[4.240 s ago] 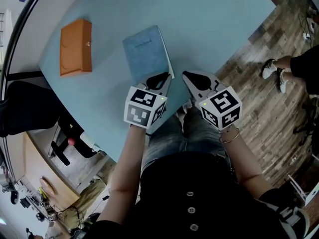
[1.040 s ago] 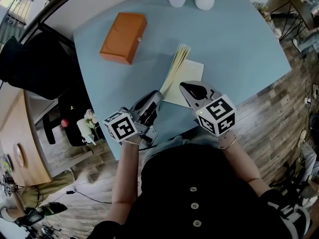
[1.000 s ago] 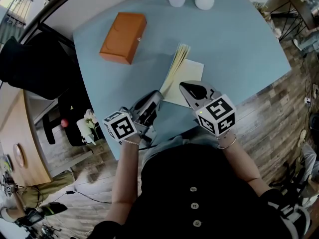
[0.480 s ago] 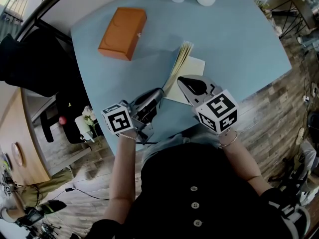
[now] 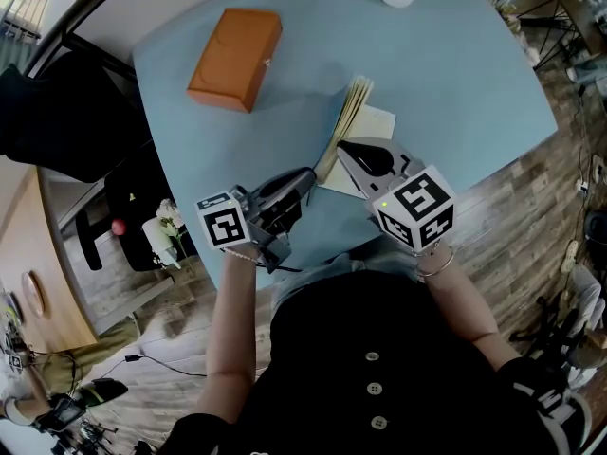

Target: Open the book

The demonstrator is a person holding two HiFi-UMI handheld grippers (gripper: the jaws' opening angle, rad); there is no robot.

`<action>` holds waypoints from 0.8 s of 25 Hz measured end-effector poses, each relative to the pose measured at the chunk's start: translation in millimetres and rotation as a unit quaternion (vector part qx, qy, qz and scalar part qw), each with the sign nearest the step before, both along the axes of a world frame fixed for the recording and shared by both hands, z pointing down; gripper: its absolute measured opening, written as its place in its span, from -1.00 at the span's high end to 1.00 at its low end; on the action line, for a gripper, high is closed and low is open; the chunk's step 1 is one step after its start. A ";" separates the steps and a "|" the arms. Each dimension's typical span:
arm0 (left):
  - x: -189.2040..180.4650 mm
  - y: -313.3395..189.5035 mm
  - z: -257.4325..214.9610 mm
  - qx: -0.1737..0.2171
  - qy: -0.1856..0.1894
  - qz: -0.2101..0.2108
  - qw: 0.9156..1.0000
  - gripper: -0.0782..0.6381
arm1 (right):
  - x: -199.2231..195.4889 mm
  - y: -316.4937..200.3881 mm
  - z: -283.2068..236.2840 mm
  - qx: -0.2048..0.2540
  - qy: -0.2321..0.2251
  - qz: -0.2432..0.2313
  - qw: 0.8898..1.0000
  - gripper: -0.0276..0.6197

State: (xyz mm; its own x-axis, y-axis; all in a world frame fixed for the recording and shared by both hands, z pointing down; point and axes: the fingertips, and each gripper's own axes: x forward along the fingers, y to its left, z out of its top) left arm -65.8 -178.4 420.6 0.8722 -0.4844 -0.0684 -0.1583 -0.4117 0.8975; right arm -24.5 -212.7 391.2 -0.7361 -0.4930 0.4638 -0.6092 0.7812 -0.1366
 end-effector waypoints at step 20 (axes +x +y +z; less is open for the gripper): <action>-64.6 -11.3 7.9 0.030 -0.111 -0.182 0.977 0.71 | -23.9 3.7 8.4 -0.011 0.012 -0.037 0.999 0.91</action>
State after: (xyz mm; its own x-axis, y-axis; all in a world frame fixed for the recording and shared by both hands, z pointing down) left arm -130.5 -189.7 428.5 0.6401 -0.7655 0.0648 -0.4919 -0.3436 0.8000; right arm -48.5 -208.9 399.6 -0.7589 -0.4268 0.4919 -0.5527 0.8215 -0.1400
